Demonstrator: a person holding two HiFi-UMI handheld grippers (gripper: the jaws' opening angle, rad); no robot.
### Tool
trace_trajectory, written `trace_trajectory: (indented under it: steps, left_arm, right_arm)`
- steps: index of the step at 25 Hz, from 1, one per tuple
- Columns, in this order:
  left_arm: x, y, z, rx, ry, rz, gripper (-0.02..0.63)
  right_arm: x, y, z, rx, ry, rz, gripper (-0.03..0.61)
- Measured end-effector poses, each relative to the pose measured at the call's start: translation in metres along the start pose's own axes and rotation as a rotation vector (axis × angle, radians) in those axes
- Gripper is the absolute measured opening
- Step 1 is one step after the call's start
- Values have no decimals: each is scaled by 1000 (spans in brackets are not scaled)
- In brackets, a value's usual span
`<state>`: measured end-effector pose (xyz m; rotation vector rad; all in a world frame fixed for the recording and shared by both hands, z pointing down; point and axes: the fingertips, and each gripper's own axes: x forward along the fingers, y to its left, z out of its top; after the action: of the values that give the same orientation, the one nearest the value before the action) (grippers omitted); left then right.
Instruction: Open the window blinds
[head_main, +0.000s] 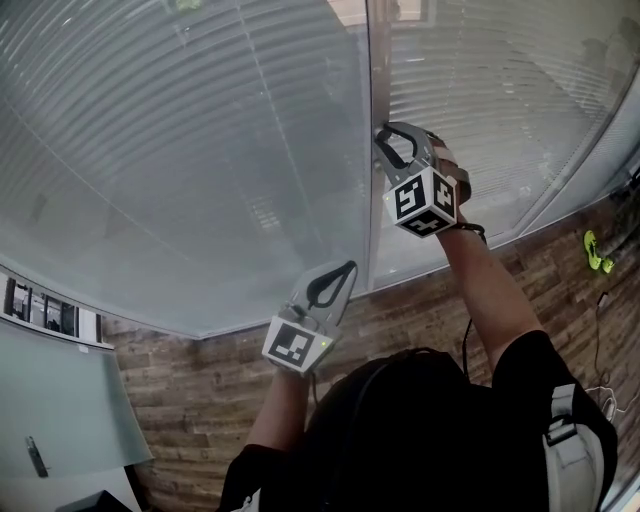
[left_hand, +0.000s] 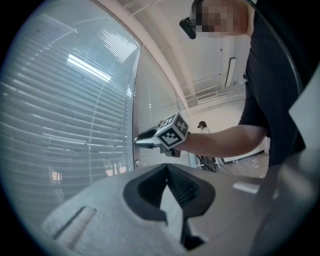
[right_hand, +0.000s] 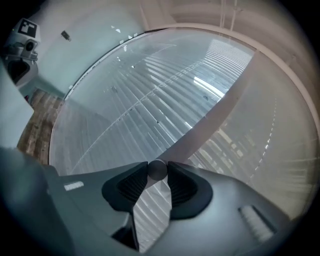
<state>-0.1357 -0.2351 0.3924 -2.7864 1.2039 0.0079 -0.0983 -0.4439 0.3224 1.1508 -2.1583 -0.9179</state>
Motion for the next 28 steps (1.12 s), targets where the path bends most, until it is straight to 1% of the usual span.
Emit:
trace_trajectory:
  steps: [3,6,12,16,22,28]
  left_arm:
    - [1,0,2,-1,-3,3,5]
    - [0,-2,2,8,0,1,5]
    - [-2,-1,-3,4,13,4,5]
    - [-4,-1,-2,0,18,5,5]
    - [-9,1,-5,-2,22,14,5]
    - [-11,2,-7,-11,23,16,5]
  right_arm:
    - [0,-2,0,98,-17,4,129]
    - [0,-6,-1,192,-31,-20,129]
    - [-2,-8,0,327,-52,-23,130]
    - [1,-7,-5,488,-93,-15,130]
    - [2,-10,-13,711,-125,-14,130]
    - [4,-11,-13,866,-154,-18,130]
